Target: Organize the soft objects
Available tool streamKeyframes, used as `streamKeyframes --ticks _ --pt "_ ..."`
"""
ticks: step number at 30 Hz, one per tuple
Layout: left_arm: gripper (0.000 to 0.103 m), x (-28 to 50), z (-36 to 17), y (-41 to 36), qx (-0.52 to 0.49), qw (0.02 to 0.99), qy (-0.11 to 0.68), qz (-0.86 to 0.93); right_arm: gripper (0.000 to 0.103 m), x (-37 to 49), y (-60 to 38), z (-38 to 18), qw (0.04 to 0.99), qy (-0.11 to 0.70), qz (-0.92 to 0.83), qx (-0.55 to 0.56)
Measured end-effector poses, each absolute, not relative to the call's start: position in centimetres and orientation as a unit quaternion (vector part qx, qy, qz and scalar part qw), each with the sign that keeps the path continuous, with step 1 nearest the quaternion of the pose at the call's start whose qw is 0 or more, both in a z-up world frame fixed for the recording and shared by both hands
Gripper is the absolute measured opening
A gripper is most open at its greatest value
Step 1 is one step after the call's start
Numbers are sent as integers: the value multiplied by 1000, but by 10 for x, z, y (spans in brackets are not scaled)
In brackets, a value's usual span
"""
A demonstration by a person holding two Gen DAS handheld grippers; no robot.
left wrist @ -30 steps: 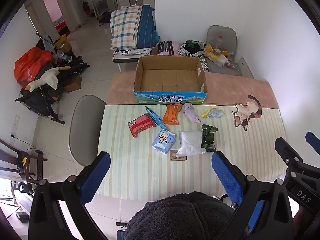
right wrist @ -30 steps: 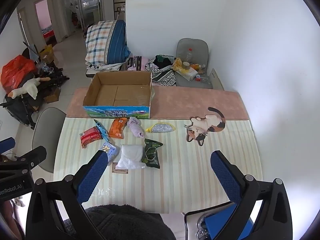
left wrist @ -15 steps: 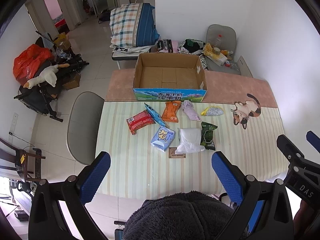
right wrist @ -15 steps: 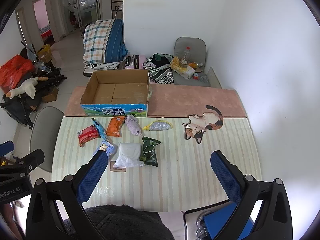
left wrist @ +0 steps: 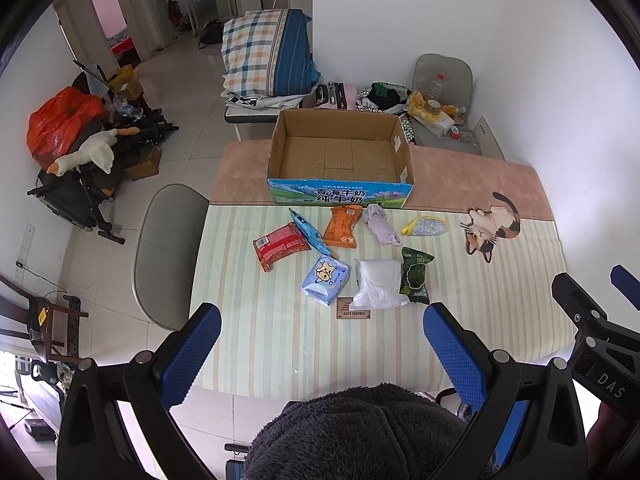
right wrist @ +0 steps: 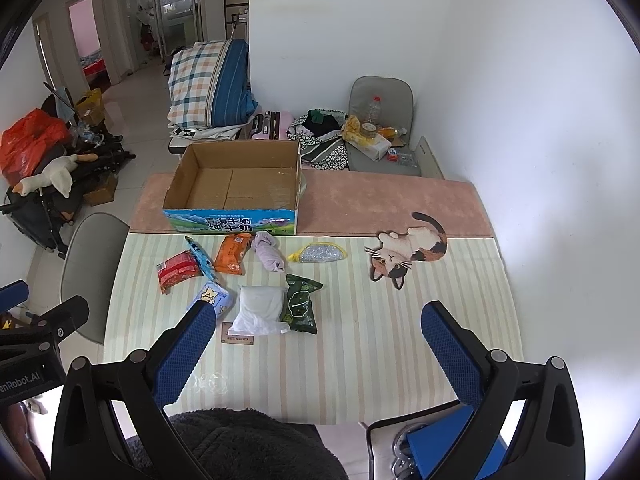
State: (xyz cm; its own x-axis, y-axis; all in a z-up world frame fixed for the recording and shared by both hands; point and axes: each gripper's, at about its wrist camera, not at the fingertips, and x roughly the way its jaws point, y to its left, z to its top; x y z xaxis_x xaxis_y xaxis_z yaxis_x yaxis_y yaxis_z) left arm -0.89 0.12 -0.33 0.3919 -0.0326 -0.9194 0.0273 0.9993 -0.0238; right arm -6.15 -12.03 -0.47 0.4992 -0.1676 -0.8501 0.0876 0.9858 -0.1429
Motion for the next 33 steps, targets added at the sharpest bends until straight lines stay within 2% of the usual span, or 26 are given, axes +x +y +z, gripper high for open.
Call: streamKeyframes --ticks 33 --pt "103 -5 2 1 -2 843 538 -17 103 -53 -120 5 874 478 -71 -46"
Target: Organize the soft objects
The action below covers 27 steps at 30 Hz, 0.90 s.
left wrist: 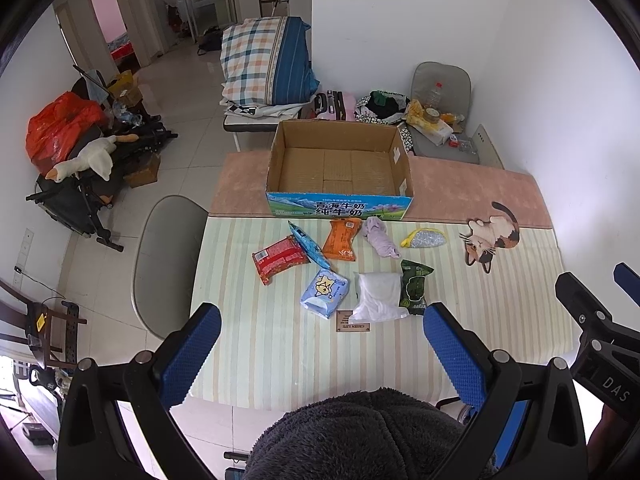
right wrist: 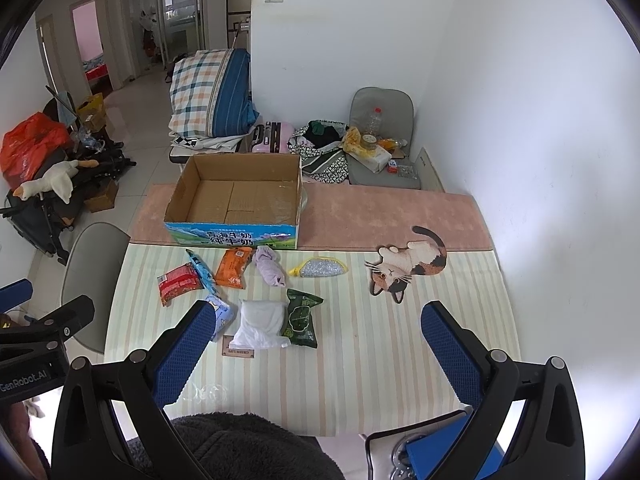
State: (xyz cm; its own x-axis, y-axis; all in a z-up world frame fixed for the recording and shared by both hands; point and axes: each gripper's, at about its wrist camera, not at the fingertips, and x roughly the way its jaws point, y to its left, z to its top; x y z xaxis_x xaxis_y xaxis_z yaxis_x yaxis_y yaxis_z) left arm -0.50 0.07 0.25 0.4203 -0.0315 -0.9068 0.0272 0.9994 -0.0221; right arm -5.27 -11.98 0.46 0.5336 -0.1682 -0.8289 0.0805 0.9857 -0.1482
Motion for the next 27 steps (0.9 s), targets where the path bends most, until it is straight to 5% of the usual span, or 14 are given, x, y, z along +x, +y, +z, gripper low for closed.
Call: streamKeyframes --ticks 27 --pt "103 3 3 2 -3 843 538 -19 103 -57 -112 5 878 473 -61 -38"
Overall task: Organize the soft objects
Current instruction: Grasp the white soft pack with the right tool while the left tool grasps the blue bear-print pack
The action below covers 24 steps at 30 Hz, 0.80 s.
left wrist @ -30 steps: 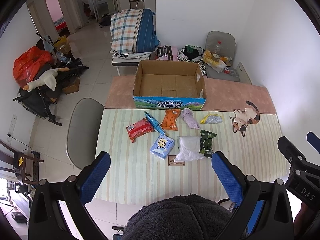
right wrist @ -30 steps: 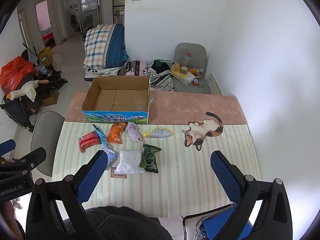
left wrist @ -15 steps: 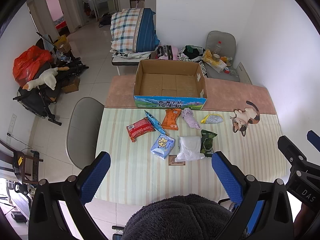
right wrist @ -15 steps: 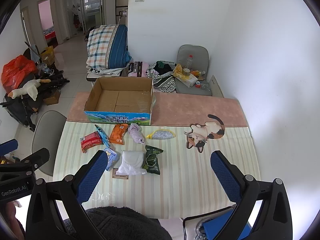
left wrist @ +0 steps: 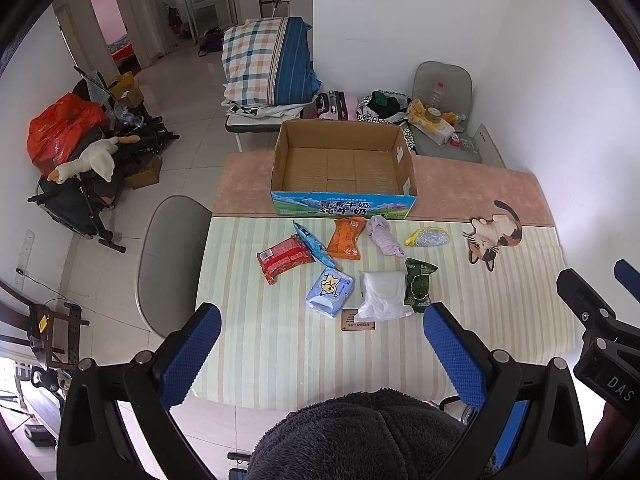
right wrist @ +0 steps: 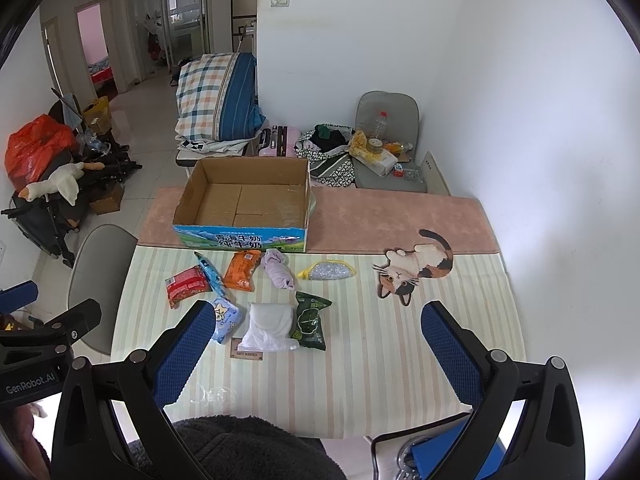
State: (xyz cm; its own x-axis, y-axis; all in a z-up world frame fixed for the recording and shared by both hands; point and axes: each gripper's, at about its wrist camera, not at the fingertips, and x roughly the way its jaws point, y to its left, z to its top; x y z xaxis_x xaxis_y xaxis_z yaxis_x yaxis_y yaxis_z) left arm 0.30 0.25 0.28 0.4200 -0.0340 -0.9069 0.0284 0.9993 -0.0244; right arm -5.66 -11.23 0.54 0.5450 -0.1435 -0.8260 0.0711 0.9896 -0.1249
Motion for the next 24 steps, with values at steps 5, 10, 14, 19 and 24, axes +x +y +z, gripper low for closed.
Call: streamKeyframes --ticks 5,10,14,19,24 --pt "103 17 -3 10 14 855 518 1 103 -43 -119 -17 868 493 -53 -13" --pt "103 53 -46 28 14 837 546 13 103 -12 -132 -76 840 541 -52 -4" --pt "103 81 -107 34 24 810 585 36 103 28 -145 -160 804 592 -52 14" --pt "103 111 -200 32 45 767 639 34 103 73 -137 -282 738 674 -15 36" --pt "102 125 -270 28 99 731 675 21 103 105 -116 -381 683 728 -2 51"
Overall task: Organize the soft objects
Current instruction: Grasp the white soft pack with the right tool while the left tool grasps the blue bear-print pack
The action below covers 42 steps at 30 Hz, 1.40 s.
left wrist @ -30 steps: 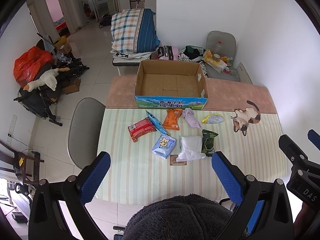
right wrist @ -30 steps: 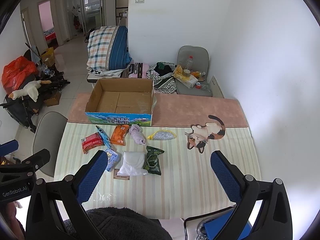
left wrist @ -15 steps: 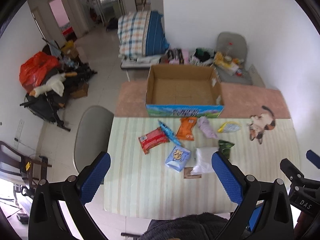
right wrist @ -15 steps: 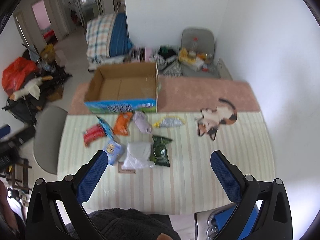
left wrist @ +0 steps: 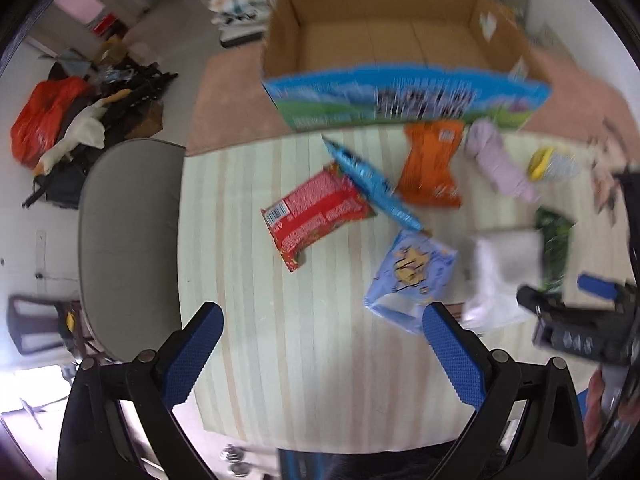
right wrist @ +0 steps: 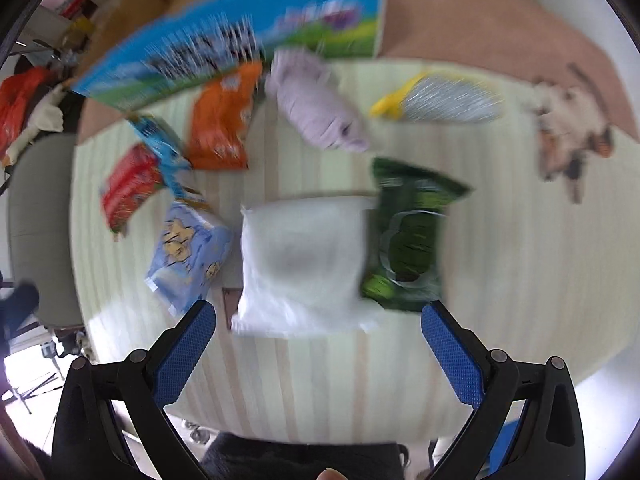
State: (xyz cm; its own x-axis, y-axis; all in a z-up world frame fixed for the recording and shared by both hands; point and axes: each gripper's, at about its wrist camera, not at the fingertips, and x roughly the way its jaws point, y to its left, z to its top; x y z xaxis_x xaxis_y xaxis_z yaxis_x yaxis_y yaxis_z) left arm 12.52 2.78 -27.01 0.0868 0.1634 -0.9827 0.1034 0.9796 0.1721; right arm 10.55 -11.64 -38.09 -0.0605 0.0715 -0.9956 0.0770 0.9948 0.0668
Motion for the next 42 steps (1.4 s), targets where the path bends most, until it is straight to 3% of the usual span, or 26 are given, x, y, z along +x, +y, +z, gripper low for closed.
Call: streamKeyframes --ticks 5,6,7,8,23,28,30,33,37,42 --pt "102 134 -307 28 114 711 694 -12 103 122 -103 -442 641 765 0 57" --pt "102 136 -311 27 113 709 696 -20 100 122 -104 -449 635 770 -5 63" --pt "102 138 -317 25 110 704 701 -35 89 120 -105 -455 630 773 -5 70" --pt "102 140 -324 22 108 695 709 -54 85 119 -108 -459 627 776 -10 69" --pt "100 165 -443 -32 128 587 787 -142 84 108 -145 -474 601 794 -20 92" --pt "87 164 -451 -26 126 598 781 -127 85 107 -148 -475 597 797 -25 88" --pt "65 162 -442 -18 128 604 777 -121 85 108 -142 -480 596 798 -27 85" --pt "49 161 -434 -5 109 603 781 -120 82 105 -139 -482 596 798 -32 82" --pt "44 147 -427 17 91 612 779 -102 72 106 -136 -469 603 793 -37 81" --pt "43 125 -416 47 59 626 773 -87 70 96 -128 -454 604 790 -22 103"
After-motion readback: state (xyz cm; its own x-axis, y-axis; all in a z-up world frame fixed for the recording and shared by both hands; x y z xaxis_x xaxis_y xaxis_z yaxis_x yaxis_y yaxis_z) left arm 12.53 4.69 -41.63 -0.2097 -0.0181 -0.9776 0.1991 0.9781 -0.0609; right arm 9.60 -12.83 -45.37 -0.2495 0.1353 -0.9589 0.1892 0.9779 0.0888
